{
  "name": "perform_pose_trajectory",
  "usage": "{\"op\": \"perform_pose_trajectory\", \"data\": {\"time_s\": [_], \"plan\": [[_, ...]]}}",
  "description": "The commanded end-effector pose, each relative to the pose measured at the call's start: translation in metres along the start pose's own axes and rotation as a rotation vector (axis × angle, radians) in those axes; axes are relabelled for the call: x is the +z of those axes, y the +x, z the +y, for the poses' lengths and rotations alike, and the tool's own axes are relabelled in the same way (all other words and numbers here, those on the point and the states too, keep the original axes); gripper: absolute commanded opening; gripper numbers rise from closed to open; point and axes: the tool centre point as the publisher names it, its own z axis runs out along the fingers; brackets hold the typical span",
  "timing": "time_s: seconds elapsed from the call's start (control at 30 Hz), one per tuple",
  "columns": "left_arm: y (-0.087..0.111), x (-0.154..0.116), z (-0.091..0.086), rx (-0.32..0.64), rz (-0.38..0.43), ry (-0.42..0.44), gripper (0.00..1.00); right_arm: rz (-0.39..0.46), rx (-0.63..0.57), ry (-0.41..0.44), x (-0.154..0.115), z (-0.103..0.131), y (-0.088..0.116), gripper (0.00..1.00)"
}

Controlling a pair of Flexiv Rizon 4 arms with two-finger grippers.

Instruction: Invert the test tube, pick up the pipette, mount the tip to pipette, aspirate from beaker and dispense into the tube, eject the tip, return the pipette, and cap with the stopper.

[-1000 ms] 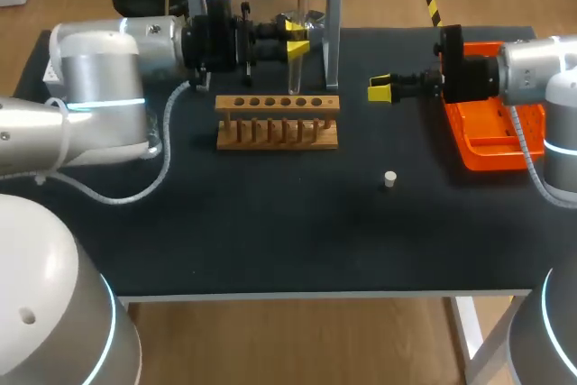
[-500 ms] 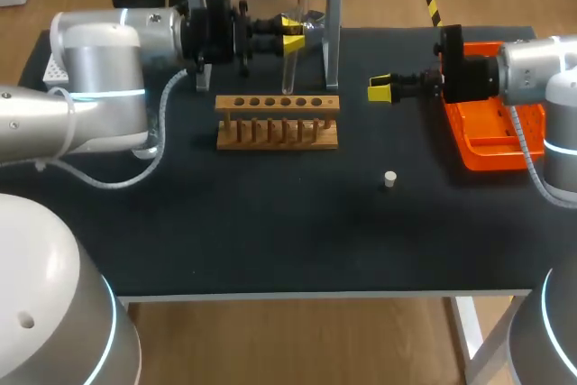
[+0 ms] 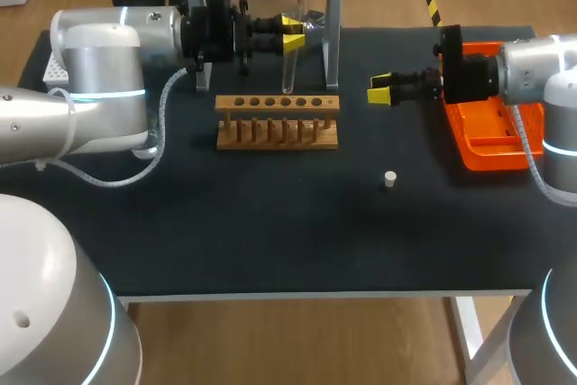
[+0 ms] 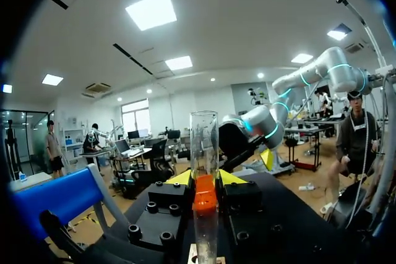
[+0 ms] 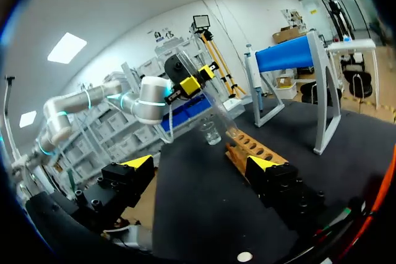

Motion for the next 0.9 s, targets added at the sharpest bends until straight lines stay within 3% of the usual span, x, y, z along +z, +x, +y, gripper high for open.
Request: {"op": "perform_pose_trajectory", "data": {"time_s": [0.03,0.37,0.57,0.9], "plan": [[-0.002,0.000,0.000,-0.001,0.004,-0.001,0.00,-0.049,-0.041,0.032,0.023,-0.005,0.002,1.00],[-0.002,0.000,0.000,-0.001,0.004,-0.001,0.00,-0.211,-0.142,0.116,0.060,-0.017,-0.015,1.00],[-0.002,0.000,0.000,-0.001,0.004,-0.001,0.00,-0.291,-0.208,0.111,0.072,-0.025,-0.026,1.00],[-0.002,0.000,0.000,-0.001,0.004,-0.001,0.00,-0.364,-0.287,0.128,0.086,-0.037,-0.040,1.00]]}}
